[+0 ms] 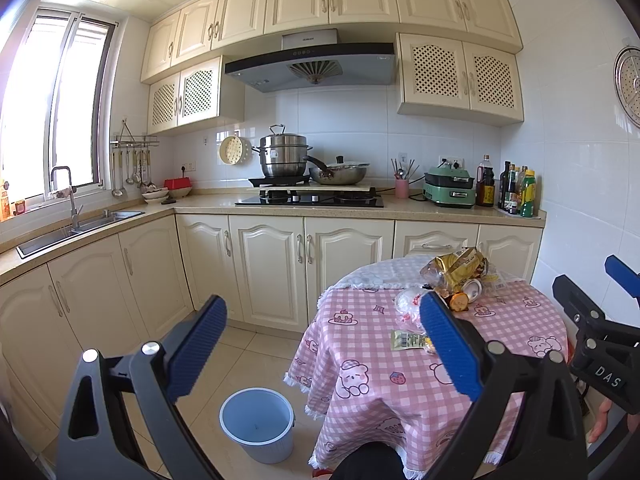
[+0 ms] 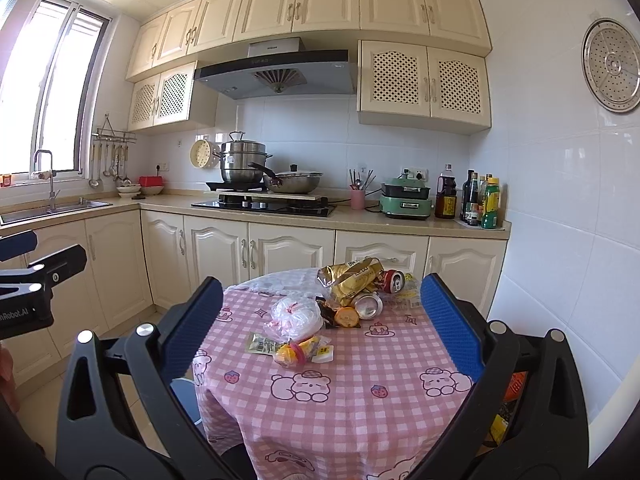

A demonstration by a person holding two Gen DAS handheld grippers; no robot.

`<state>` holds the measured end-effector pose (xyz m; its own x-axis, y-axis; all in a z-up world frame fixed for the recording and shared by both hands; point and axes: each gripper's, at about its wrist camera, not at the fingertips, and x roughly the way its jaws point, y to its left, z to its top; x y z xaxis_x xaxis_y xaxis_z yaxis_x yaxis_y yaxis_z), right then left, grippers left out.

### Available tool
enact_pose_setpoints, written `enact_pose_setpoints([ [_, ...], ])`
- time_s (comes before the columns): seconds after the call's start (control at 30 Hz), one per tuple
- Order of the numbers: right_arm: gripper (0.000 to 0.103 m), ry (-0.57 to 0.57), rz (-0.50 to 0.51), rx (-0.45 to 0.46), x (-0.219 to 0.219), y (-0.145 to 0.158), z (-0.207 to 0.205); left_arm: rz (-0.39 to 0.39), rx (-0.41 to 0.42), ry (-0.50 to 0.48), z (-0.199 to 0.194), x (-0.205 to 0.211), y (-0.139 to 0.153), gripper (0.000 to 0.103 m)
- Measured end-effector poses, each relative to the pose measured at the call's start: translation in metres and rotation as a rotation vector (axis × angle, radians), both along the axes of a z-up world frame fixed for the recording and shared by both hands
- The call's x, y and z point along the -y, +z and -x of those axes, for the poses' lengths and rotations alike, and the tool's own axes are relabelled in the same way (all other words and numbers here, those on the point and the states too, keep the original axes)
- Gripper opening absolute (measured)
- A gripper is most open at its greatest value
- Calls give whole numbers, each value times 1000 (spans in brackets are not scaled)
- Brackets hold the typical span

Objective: Collect trash

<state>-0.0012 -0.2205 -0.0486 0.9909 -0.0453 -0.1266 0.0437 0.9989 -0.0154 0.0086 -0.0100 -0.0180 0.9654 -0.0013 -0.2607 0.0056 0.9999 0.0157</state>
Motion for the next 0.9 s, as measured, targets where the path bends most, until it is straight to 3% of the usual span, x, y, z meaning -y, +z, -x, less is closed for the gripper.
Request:
enact_pose_setpoints([
  [0.9, 97, 6, -1, -15, -7, -5, -6, -1, -8, 2, 1, -2, -1, 95],
])
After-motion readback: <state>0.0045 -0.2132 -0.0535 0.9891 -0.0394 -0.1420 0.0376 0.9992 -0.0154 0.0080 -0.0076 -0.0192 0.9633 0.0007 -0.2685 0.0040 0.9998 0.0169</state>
